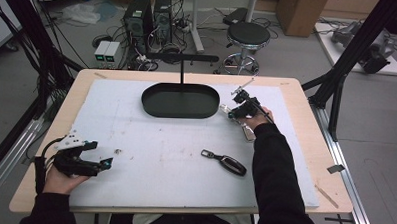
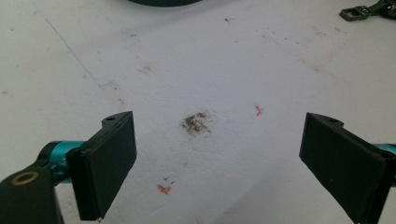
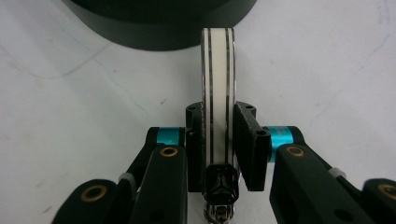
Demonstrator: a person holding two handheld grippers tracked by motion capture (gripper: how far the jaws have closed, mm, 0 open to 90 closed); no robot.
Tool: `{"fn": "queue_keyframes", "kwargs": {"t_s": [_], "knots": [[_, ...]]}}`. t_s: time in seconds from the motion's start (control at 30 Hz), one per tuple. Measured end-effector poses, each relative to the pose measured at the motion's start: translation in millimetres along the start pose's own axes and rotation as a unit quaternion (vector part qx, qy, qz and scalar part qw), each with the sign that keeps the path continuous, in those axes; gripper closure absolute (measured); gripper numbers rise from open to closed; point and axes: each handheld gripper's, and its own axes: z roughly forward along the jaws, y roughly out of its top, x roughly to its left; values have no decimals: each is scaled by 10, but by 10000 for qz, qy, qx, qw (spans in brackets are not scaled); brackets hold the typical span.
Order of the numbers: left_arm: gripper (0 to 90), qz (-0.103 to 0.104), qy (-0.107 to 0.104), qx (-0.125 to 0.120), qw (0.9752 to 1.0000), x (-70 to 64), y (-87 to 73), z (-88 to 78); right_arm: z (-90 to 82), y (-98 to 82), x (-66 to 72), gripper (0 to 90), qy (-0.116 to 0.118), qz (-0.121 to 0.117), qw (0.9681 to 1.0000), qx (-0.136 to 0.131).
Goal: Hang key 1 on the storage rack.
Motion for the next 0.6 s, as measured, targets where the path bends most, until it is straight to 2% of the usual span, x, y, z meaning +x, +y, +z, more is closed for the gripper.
{"fn": "queue_keyframes", "kwargs": {"t_s": [0.1,0.13,0.23,0.3,0.33,0.37,0.4,0.57,0.6], "knots": [[114,17,-9,-5,10000,-2,0,0,-96,-5,-23,756,75,98,9998,-134],[114,16,-11,-15,10000,-7,0,-1,-175,-13,-30,756,129,118,9997,-195],[115,-7,-45,-14,10000,-5,2,0,-274,-14,-1,756,189,21,9995,-251],[115,-18,-46,-6,10000,-2,3,3,-308,-11,4,756,272,53,9991,-328],[115,-12,-50,-1,10000,1,6,13,-392,4,5,756,358,67,9977,-571],[115,-12,-50,-1,10000,1,6,13,-392,4,5,756,358,67,9977,-571],[115,-4,-63,15,10000,1,10,17,-488,21,12,757,484,133,9954,-819],[115,0,-70,18,10000,5,14,32,-732,147,77,756,572,29,9929,-1046],[115,-2,-80,26,10000,3,15,37,-732,147,77,756,572,29,9929,-1046]]}}
